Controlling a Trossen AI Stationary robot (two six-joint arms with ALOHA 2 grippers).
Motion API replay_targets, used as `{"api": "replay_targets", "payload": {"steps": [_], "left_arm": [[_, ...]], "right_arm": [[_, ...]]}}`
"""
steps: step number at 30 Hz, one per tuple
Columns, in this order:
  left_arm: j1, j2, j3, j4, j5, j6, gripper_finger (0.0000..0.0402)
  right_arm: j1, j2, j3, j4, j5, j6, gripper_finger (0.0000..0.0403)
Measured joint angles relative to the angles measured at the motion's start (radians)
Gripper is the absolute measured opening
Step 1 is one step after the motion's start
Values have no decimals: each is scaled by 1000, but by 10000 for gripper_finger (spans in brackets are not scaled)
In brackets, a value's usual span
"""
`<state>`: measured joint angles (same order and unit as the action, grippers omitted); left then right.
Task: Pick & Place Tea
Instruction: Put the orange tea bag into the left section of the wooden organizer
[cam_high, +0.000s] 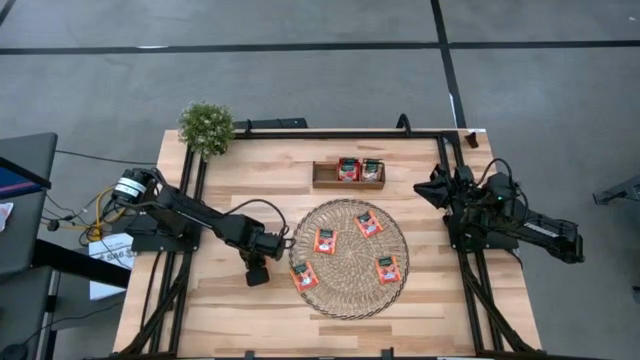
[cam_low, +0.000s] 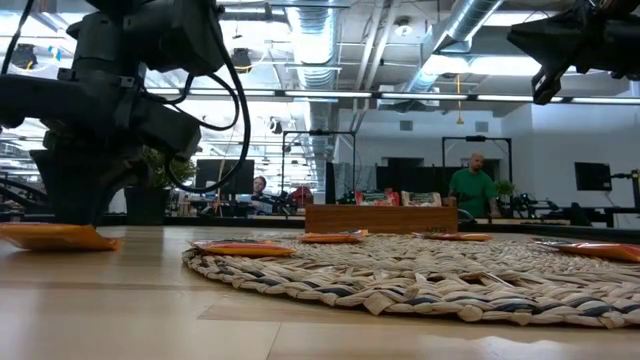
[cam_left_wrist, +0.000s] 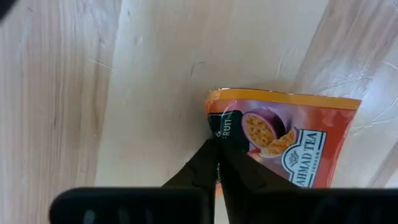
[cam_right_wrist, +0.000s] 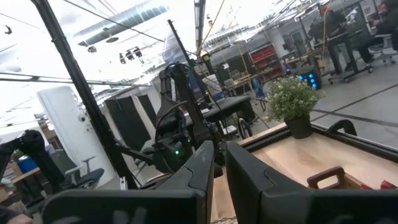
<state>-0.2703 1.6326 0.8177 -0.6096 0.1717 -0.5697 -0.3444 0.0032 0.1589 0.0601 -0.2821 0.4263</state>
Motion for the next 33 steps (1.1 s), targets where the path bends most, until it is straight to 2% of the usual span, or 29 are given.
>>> {"api": "replay_targets", "payload": {"steps": [4,8,16,19,23,26,28,33], "left_arm": [[18,-7,10,-30,8,1,1],[37,-16,83,-175,-44,29,0],[49,-22,343,-441,-344,138,0],[69,-22,438,-469,-508,206,0],[113,-21,533,-447,-728,382,0],[164,-15,570,-359,-852,560,0],[205,-12,574,-251,-894,682,0],[308,15,574,34,-902,961,0]], "right_arm": [[0,0,0,0,0,0,34],[0,0,0,0,0,0,34],[0,1,0,0,0,0,33],[0,1,0,0,0,-3,33],[0,1,0,0,0,-5,33],[0,1,0,0,0,-6,33],[0,1,0,0,0,-7,33],[0,2,0,-1,0,-8,33]]}}
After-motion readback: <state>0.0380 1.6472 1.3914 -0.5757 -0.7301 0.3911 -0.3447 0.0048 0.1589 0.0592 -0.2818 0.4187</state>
